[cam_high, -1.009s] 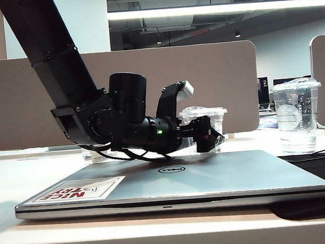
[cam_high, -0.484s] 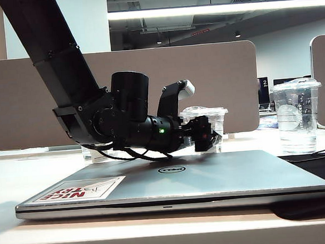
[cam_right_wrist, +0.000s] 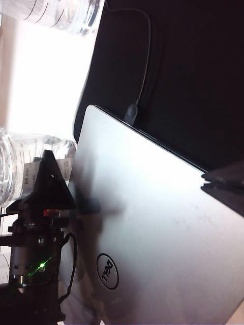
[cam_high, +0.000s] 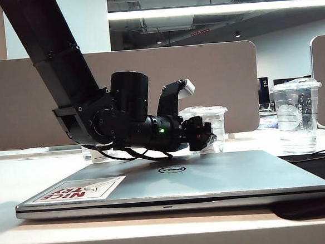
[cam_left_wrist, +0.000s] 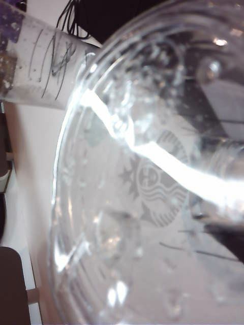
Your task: Pick up the coffee cup on the middle and place it on the left side of the laptop.
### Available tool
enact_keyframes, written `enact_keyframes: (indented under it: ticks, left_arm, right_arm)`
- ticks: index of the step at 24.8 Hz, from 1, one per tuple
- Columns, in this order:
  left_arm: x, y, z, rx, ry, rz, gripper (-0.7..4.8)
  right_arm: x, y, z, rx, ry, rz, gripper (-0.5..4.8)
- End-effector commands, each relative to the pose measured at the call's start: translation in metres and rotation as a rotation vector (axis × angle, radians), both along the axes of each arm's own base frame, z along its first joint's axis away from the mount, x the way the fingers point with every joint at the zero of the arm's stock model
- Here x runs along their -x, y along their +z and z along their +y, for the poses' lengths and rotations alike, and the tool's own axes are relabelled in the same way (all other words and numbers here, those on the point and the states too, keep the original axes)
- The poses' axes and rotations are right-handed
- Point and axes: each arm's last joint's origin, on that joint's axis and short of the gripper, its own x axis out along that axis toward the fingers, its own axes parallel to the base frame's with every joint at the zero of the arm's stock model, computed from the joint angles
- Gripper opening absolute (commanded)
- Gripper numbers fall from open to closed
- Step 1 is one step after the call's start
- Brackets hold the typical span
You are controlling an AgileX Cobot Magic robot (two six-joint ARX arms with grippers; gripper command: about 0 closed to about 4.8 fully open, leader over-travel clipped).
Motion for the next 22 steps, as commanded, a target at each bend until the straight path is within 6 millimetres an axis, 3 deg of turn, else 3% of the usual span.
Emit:
enact_keyframes:
  ticks: [1,15,22]
  left_arm:
    - [-0.001,0.007,-0.001,0.023,-0.005,-0.041,2.14]
    - [0.0,0.026,-0.001,0.033,-0.032,-0.134,2.2]
    - [0.008,0.056,0.005,0.067,-0.064,-0.206,2.47]
  right_arm:
    - [0.0,0.0,0.0,-0.007,0.001,-0.014,-0.05]
    - [0.0,0.0,0.0,-0.007,0.001,-0.014,-0.05]
    - [0.0,0.0,0.0,-0.007,0.001,-0.014,-0.05]
